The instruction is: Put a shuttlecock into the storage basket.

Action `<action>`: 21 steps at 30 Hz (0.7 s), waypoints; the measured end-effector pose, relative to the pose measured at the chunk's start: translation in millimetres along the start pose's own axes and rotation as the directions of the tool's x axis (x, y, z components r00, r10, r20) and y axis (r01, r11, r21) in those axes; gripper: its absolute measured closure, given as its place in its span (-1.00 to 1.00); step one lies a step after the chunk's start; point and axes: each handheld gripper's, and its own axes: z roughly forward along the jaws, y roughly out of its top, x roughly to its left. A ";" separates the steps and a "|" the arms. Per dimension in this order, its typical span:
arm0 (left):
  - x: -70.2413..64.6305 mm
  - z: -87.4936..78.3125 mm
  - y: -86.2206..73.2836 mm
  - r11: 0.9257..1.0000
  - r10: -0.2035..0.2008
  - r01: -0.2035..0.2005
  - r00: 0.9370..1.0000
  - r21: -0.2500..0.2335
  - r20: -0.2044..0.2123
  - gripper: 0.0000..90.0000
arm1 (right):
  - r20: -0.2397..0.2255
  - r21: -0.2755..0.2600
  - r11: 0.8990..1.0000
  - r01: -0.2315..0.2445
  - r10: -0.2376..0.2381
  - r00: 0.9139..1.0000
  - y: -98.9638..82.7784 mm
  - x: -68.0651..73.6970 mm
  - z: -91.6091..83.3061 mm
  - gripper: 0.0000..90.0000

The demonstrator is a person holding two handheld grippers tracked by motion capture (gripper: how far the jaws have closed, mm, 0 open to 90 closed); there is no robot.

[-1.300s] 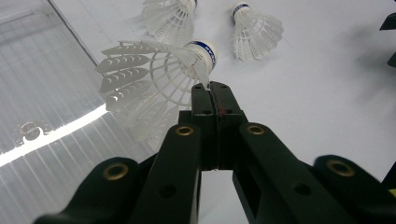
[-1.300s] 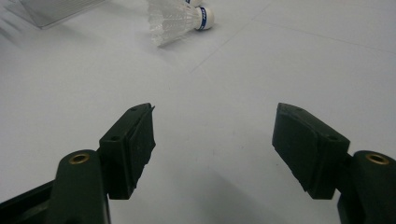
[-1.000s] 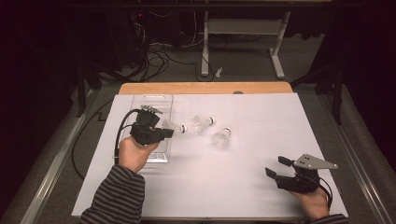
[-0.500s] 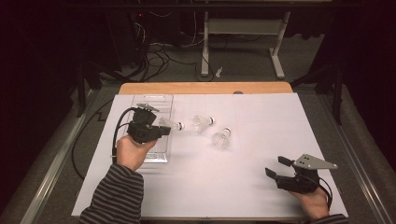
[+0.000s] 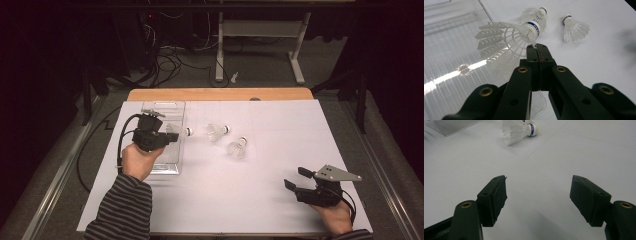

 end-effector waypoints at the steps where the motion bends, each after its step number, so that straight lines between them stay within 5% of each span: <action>1: 1.0 -0.1 0.2 1.000 -0.002 0.002 1.000 -0.002 0.000 1.00 | 0.000 0.000 1.000 0.000 0.000 1.000 0.0 0.1 -0.1 -0.33; 21: 21.1 1.9 3.1 0.998 -0.056 0.055 0.998 -0.024 -0.027 1.00 | -0.001 0.001 1.000 -0.002 0.002 1.000 -1.1 -0.8 -1.0 -0.33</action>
